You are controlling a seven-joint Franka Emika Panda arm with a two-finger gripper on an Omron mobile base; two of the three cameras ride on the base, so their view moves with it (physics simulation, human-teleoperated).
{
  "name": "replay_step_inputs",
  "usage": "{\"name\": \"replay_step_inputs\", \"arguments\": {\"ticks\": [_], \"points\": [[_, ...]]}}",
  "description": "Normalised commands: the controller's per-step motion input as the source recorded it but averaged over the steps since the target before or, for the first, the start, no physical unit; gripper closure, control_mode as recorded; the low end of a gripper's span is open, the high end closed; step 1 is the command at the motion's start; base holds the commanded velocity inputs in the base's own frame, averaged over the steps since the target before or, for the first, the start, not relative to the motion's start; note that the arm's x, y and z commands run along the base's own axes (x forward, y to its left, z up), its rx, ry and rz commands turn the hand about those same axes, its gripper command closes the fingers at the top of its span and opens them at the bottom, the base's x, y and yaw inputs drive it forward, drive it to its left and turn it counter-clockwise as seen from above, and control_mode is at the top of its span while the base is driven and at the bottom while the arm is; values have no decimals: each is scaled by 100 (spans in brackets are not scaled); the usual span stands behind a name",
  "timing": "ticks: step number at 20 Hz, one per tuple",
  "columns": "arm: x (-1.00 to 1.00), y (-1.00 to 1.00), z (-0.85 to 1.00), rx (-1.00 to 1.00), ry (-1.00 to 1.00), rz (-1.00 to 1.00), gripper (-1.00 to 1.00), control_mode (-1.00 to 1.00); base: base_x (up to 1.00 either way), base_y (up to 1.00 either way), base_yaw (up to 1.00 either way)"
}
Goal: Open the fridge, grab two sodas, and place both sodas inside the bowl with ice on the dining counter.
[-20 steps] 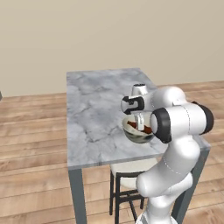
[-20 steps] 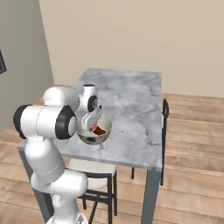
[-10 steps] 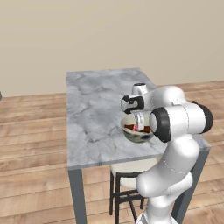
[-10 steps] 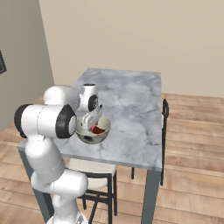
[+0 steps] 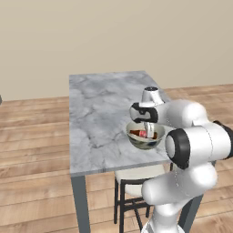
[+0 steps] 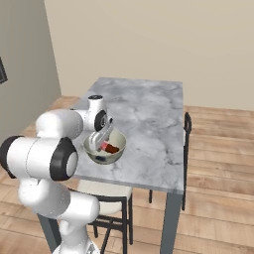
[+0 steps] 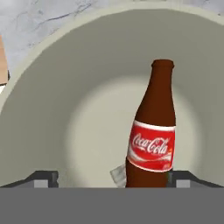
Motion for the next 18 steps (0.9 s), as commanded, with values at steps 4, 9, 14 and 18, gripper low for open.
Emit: {"name": "replay_step_inputs", "arguments": {"ticks": [4,9,14,18], "points": [[-56,0,42,0,-21,0,-100,-100,0,0,0],[-45,0,69,0,-20,-1,-100,-100,0,0,0],[-38,0,66,4,-10,-5,-100,-100,0,0,0],[-65,-2,38,13,-4,-22,-100,-100,0,0,0]]}}
